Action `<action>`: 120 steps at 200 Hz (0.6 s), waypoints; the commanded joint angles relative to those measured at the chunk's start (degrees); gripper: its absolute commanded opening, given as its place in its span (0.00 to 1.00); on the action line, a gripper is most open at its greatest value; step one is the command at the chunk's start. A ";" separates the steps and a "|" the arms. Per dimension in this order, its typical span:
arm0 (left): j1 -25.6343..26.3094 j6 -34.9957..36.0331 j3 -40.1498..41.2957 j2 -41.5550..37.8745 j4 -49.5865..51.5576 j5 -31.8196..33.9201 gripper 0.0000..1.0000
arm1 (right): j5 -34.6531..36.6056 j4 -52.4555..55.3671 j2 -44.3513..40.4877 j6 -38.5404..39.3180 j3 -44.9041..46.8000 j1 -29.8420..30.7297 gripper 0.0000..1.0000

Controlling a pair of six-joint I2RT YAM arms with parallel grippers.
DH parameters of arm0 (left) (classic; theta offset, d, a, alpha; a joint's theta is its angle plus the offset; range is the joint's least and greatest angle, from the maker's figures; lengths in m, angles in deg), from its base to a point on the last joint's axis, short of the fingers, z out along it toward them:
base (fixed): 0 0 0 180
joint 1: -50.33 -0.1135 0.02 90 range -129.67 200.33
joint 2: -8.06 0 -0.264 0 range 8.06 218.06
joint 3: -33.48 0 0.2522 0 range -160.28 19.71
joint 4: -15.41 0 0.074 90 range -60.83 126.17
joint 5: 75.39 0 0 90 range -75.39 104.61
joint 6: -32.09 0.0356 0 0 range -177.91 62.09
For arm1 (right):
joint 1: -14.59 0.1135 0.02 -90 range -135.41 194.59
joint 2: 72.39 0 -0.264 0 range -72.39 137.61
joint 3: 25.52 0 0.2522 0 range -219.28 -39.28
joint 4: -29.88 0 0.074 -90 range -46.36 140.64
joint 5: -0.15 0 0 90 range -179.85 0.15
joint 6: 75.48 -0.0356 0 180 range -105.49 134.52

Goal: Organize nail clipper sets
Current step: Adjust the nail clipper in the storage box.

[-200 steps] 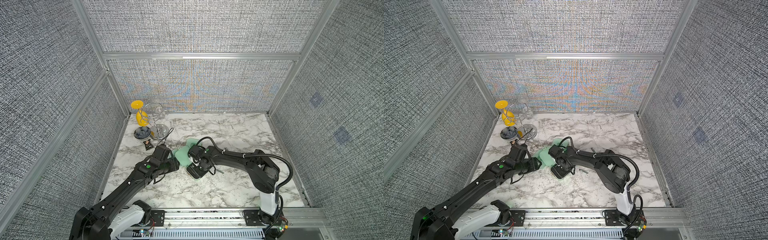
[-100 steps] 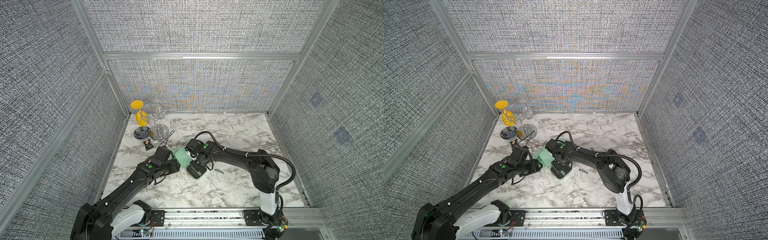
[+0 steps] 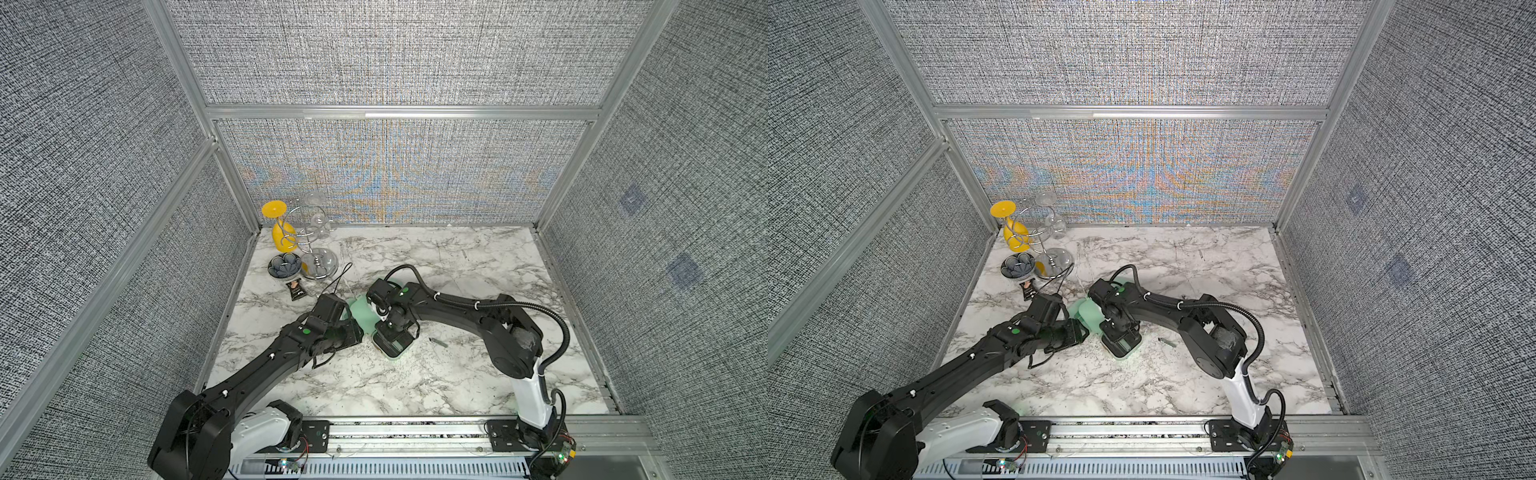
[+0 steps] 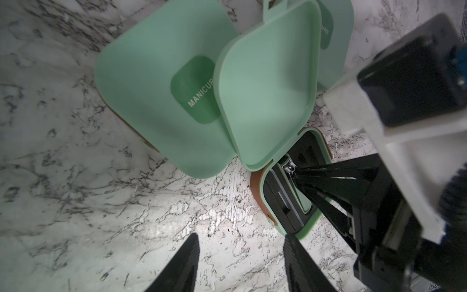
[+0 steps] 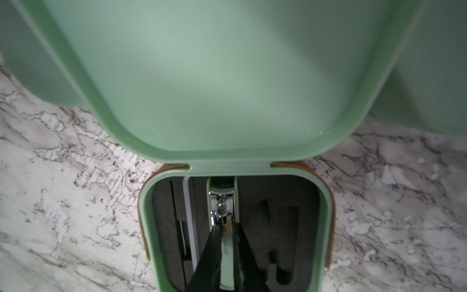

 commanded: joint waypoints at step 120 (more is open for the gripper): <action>2.51 -2.55 -1.27 4.69 -3.52 -1.01 0.55 | 7.99 0.90 -18.83 2.14 13.56 -18.63 0.44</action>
